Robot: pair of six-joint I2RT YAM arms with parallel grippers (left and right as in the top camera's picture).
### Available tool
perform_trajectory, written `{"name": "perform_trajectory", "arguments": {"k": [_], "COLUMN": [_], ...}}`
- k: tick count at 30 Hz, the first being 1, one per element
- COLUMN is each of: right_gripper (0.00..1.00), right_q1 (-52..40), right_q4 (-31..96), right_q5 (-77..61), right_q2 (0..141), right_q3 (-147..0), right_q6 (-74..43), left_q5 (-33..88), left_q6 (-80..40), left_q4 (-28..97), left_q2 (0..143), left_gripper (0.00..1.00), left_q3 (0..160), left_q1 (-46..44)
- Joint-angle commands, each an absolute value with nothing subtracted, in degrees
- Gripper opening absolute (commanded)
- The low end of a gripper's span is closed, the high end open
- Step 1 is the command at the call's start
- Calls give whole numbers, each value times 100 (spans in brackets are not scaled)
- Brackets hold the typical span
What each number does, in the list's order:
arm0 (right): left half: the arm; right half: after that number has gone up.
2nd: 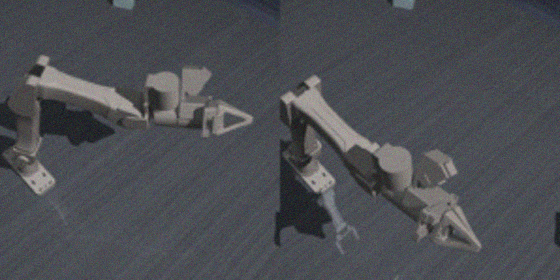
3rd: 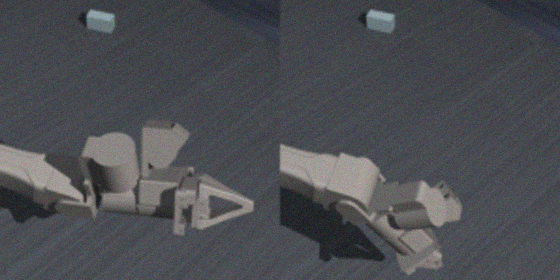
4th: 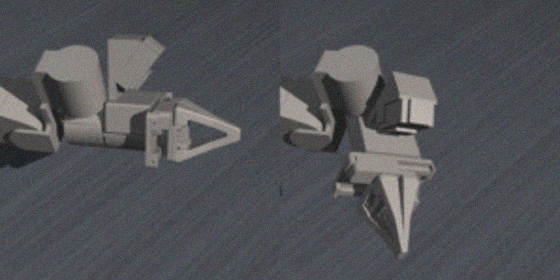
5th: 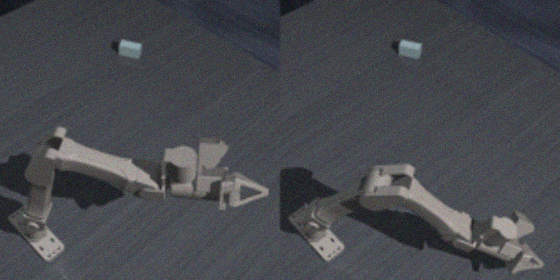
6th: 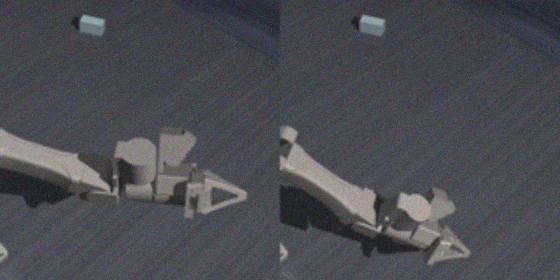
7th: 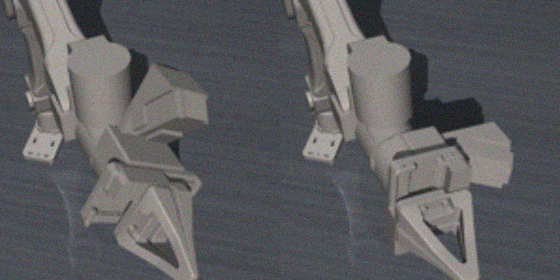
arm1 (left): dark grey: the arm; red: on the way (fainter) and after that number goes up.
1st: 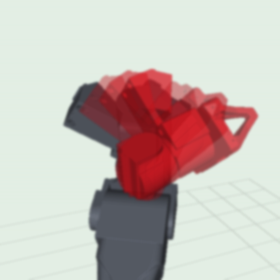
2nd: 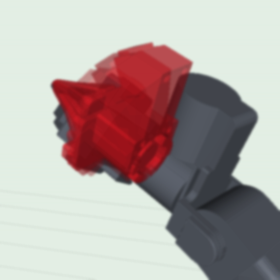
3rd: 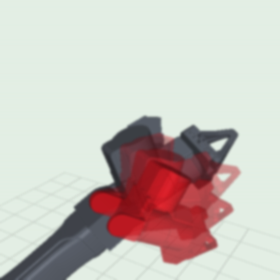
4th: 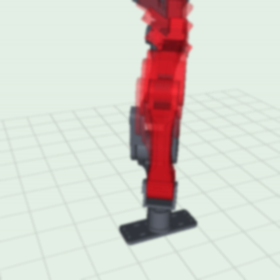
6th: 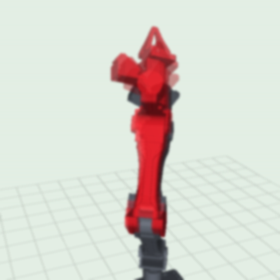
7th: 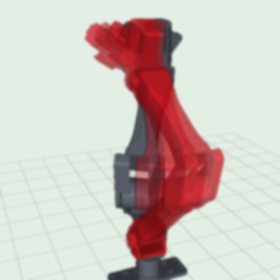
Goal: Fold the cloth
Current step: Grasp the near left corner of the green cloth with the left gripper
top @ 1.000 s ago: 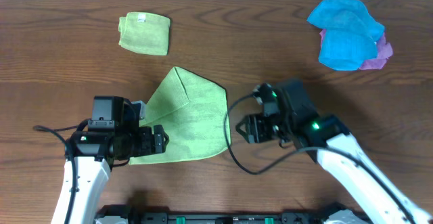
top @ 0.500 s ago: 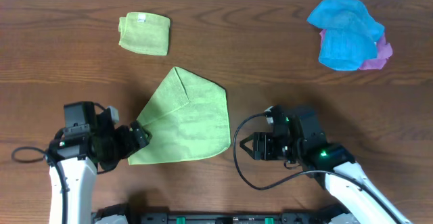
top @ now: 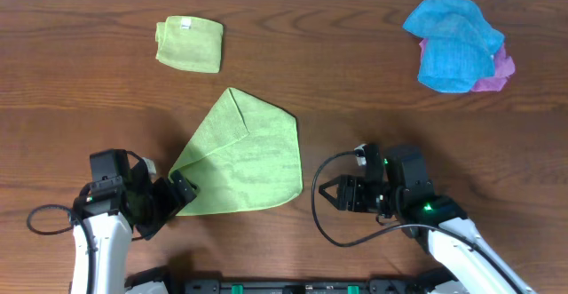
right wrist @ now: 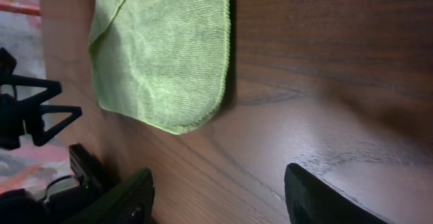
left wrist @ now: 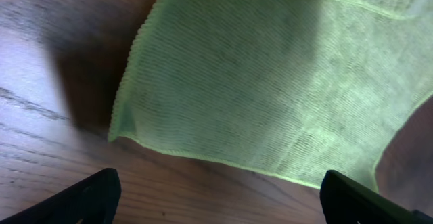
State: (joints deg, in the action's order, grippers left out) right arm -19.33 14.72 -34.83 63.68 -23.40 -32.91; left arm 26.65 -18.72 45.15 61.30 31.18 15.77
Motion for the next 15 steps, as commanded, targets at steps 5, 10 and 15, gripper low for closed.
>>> {"name": "perform_trajectory", "arguments": {"k": [5,10,15], "right_gripper": [63,63,63], "right_q1": [-1876,-1876,-1876], "right_q4": [1428,1352,1282], "right_q5": [-3671,-3671,-3675], "right_q2": [6311,6311,6311], "right_q3": [-2309,-2309,-2309], "right_q6": [-3387,-3492,-3575], "left_q5": [1977,1977,2213], "left_q6": [-2167,-2558,-2779], "left_q4": [4458,4134,3776], "left_q2": [6141,6149,6149], "left_gripper": [95,95,95], "left_q3": [3061,2812,2534], "left_q1": [1616,1616,1616]}}
